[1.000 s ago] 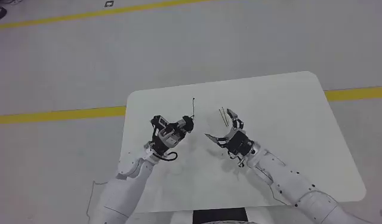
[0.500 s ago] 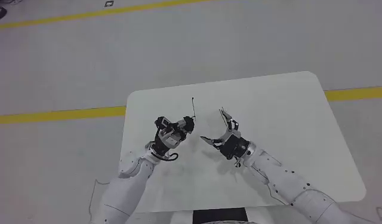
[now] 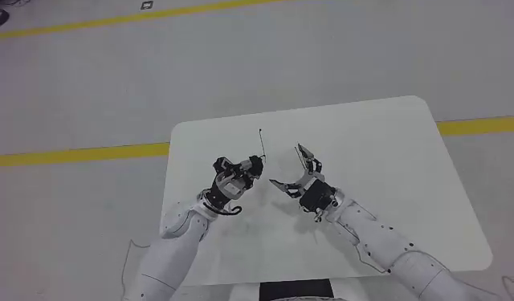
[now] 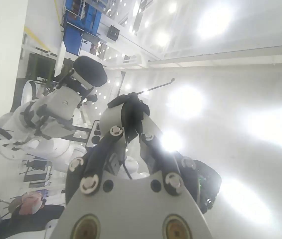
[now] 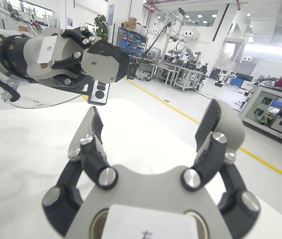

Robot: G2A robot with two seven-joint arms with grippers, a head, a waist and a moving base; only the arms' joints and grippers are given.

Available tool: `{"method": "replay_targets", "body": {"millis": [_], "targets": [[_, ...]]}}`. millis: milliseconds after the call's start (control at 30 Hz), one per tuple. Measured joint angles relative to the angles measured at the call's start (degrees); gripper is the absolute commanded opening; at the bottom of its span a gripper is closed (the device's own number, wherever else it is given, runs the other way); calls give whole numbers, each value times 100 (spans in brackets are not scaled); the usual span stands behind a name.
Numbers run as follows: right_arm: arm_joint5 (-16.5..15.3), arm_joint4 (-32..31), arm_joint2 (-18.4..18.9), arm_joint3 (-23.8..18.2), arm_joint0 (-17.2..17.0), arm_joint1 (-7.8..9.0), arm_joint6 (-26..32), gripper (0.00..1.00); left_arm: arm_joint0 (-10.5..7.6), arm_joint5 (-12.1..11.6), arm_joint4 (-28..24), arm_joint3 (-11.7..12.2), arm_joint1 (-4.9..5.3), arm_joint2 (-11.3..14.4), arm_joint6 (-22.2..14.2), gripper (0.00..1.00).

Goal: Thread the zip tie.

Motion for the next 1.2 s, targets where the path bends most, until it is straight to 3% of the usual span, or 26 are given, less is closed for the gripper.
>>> {"method": "replay_targets", "body": {"millis": [433, 767, 933, 1200], "targets": [[20, 130, -285, 503, 217, -271, -595, 26, -42, -20, 46, 65, -5, 17, 91, 0], [99, 189, -481, 825, 391, -490, -735, 36, -42, -20, 46, 65, -5, 17, 91, 0], [214, 187, -512, 869, 414, -573, -772, 33, -42, -20, 46, 65, -5, 17, 91, 0], [143, 412, -482, 945, 466, -692, -864, 27, -42, -20, 46, 65, -5, 17, 91, 0]]}}
